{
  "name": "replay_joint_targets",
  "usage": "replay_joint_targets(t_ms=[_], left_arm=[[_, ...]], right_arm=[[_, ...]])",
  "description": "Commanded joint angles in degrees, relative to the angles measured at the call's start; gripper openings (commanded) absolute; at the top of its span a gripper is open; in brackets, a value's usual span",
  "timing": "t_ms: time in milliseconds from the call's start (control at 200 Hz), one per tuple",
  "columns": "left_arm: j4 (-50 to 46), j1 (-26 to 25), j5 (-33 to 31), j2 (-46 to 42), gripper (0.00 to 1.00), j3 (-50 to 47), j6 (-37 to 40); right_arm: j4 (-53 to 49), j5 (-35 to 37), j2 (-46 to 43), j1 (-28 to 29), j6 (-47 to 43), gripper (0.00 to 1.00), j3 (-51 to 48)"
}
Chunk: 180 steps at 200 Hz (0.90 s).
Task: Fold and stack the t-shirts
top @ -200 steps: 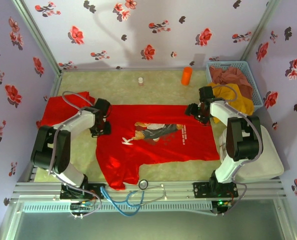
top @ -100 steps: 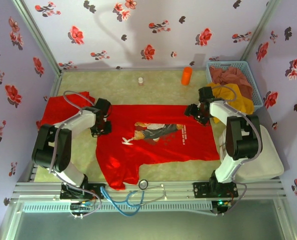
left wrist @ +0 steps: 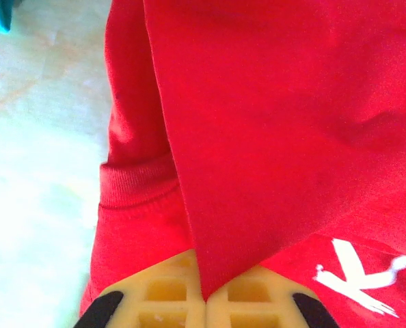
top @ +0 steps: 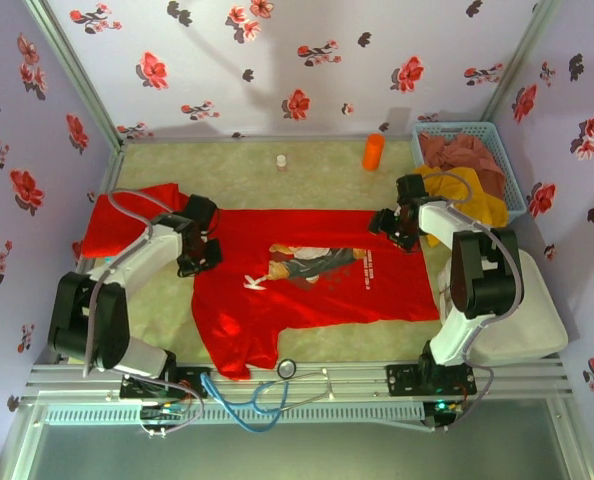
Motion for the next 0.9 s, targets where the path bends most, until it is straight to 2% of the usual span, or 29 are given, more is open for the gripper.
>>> replay_joint_targets(t_ms=[0,205,270,340,410,485,635,840,895], left_arm=[[-3.8,-0.8,1.2,-2.5,0.00,-1.4,-5.2],[-4.8,-0.9,2.0,-3.6,0.02,-4.4,-6.9],[-5.3,-0.8,2.2,-3.9,0.06,-5.6,-7.1],[-5.6,-0.9,2.1,-4.1,0.14,-6.6,-6.6],[-6.8,-0.6,1.1,-4.1,0.30,-5.9,-5.3],[-9.3,-0.1,-1.0,-4.0,0.40,-3.0,-3.2],[-10.7,0.8,-3.1,-1.6,0.43,5.0,1.9],[-8.7,0.6,-2.0,7.2,0.43,13.7,5.3],[-5.7,0.4,-1.0,9.2,0.43,14.7,5.3]], right_arm=[[0.4,-0.8,0.8,-0.3,-0.5,0.70,0.5],[0.5,-0.6,0.7,-0.3,-0.7,0.70,0.3],[0.4,-0.3,0.5,-0.3,-0.9,0.70,0.2],[0.4,0.2,0.2,-0.3,-1.0,0.71,0.2],[-0.2,1.1,0.1,-0.3,-0.8,0.71,0.4],[-0.9,2.7,-0.2,0.2,-1.2,0.72,1.1],[-3.6,10.4,-2.0,2.2,-2.9,0.76,2.9],[-5.4,11.2,-1.0,3.4,-3.3,0.76,4.1],[-5.5,11.4,-1.2,3.8,-3.5,0.76,4.0]])
